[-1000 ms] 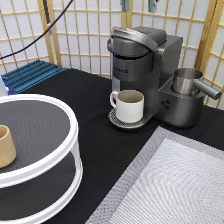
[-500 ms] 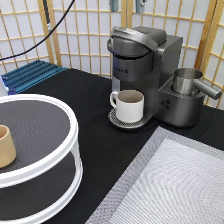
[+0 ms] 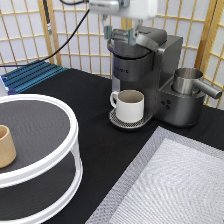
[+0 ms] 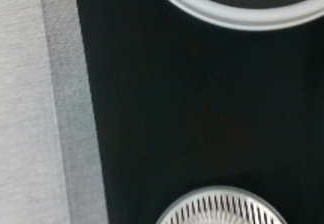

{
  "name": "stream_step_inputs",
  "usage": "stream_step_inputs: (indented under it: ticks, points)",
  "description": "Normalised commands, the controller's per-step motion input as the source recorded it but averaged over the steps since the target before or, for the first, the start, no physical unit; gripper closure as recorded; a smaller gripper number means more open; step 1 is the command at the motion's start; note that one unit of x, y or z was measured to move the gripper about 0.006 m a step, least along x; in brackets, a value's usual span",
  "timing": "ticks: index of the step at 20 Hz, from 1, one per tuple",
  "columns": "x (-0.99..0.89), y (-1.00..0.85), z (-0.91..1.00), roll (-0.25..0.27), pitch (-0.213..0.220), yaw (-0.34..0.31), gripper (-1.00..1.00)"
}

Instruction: Make coffee

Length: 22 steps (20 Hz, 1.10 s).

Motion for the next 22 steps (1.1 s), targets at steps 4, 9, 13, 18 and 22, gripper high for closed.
stream_step_inputs:
  ticks: [4, 9, 13, 18, 22]
  points:
    - [0.24, 0.36, -0.92, -0.148, -0.014, 0.000, -1.00]
    - [0.22, 0.29, -0.94, -0.102, 0.000, 0.019, -1.00]
    - [-0.07, 0.02, -0.13, 0.000, 0.036, 0.029, -1.00]
    - [-0.07, -0.11, 0.96, 0.063, 0.033, -0.013, -1.00]
    - [0.04, -0.69, 0.33, 0.282, 0.065, -0.005, -1.00]
